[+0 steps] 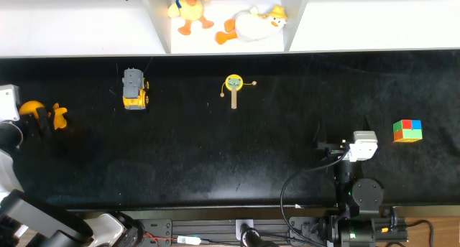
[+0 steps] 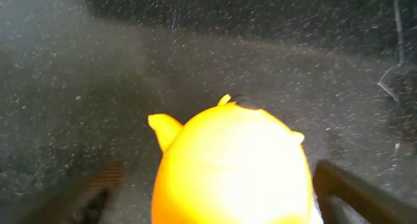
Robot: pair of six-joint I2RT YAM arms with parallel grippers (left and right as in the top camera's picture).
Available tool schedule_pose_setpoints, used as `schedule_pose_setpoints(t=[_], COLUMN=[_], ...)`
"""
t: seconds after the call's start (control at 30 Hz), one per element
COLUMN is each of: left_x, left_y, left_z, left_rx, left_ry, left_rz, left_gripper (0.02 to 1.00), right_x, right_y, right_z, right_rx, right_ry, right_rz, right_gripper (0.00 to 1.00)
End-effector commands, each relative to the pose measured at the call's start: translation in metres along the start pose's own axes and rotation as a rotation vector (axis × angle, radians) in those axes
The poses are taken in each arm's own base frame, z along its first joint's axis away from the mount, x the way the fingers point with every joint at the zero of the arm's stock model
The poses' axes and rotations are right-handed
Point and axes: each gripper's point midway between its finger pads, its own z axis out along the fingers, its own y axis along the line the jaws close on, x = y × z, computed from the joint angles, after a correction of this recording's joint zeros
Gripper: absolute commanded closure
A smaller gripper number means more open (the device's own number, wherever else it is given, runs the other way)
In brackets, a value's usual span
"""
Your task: Store Toys
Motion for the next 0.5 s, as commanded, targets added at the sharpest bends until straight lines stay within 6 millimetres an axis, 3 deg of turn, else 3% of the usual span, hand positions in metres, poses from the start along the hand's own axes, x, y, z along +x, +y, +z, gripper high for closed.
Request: schedule_pose_setpoints(t=[0.03,0.33,0.4,0.5], left_x=[-0.004,-0.009,-0.017,-0.033], left_y=[0.007,0.006,0.005,0.001], left_z=[-0.002,-0.010,-0.021,-0.042], left_rx=[-0.030,-0.040,-0.059,-0.076], left_ry=[0.006,-0.011,-0.042,-0.111], left_rz=[0.023,0.014,-0.014,-0.066], left_gripper=[0.305,0.886,0.950,0.969], right_x=[0.004,0.004,0.004,0.004], right_y=[0.001,0.001,0.001,0.001], right_z=[0.000,0.000,0.000,0.000], right_rx=[-0.004,-0.004,-0.004,-0.004], right_ry=[0.001,0.001,0.001,0.001], right_rz=[0.008,0.008,0.008,0.008], right_gripper=[0.007,0.005,0.003,0.005])
